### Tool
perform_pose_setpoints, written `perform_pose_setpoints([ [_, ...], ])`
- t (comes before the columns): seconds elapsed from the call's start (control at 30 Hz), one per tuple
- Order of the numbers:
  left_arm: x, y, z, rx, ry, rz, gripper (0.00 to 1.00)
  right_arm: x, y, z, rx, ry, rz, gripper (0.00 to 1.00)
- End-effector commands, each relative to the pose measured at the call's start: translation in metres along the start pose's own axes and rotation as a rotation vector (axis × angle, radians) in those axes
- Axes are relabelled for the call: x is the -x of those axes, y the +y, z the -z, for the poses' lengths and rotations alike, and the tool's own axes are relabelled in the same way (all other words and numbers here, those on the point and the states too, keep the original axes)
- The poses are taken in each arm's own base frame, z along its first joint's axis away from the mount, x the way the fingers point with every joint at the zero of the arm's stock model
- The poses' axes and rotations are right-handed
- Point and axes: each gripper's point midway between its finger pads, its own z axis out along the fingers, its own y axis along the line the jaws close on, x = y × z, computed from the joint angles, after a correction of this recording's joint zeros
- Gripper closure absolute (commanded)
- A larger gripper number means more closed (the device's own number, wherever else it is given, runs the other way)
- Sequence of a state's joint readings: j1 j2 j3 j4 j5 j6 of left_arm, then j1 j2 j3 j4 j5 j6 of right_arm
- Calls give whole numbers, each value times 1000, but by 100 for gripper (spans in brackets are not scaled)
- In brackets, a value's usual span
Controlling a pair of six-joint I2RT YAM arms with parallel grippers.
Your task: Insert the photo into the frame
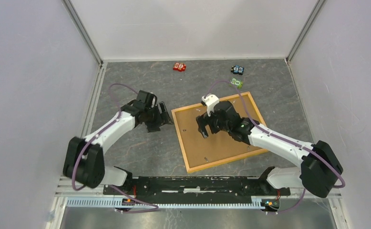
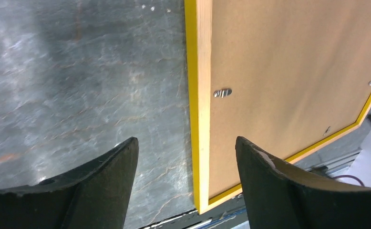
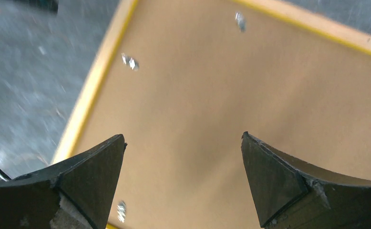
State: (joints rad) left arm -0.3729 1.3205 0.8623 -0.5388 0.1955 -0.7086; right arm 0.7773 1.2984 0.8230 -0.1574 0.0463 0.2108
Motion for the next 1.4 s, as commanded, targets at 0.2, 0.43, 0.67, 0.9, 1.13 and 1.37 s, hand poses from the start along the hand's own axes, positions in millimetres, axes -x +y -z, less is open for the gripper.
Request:
perform_pose_setpoints([
  [0.2,20,-35,-53,-16,142,-45,28,-32,-37,20,-106,54,139,2],
  [0.43,1,-29,-90,114,190,-110,30,-31,-100,36,-301,93,58,2],
  [0.67,27,28,-93,439,179,-313,43,-19,-153,63,-473,91,-7,2],
  [0.9,40,63,-86,569,229,-426,81,-38,-172,69,-516,133,-98,2],
  [1.13,95,103,-46,708,100,-450,94,-77,-185,83,-626,202,-119,2],
  [1.37,105,102,-46,696,59,-454,95,-116,-170,70,-531,332,-176,4],
])
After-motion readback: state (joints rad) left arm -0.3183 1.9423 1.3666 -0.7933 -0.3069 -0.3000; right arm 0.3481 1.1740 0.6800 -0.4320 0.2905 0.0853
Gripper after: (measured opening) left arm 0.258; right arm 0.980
